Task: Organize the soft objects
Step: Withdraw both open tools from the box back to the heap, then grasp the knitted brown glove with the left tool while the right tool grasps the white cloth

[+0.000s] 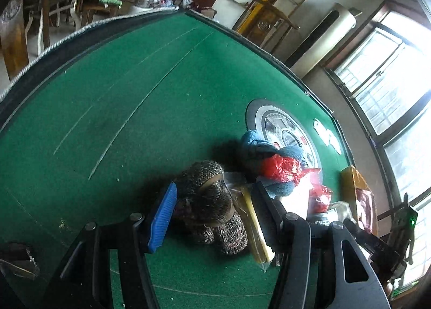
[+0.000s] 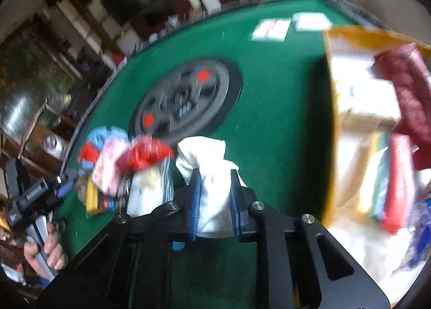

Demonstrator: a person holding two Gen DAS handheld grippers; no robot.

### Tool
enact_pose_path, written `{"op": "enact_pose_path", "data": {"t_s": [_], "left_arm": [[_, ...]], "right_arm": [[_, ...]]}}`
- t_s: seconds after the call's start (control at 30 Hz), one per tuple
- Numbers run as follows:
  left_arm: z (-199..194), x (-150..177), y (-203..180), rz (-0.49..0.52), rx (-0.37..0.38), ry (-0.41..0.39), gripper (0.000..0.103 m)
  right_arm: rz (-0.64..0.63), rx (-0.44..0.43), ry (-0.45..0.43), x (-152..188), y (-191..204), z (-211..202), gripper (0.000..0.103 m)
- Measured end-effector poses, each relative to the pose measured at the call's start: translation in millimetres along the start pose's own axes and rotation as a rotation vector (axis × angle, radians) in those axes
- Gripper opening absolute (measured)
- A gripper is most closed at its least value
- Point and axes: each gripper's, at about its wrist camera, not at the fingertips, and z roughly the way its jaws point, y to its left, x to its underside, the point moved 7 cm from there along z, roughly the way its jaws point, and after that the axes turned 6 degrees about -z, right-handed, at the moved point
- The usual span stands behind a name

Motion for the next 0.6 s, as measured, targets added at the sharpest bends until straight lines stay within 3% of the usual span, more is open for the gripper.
{"op": "enact_pose_path", "data": {"t_s": [0.13,0.33,0.5,0.6], "left_arm": [[3,1,6,-0.007,-0.023,0.015,0.058],[12,7,7,0.037,-0.077,0.045,0.058],[9,11,2,0.134,-0.147,-0.008,0.052],[5,11,2,0.143,-0.146,-0.031,0.05]], "right_arm": [[-0.053,0.063,-0.15,-12,-1,-25,0.018],[-0.078,-0.002,-0.172,-10,11,-34,0.018],[-0.112,-0.015,-0.189,-9,18,-35,0.018],[-0.112,-0.022,-0.196,-9,17,-36,0.018]]}}
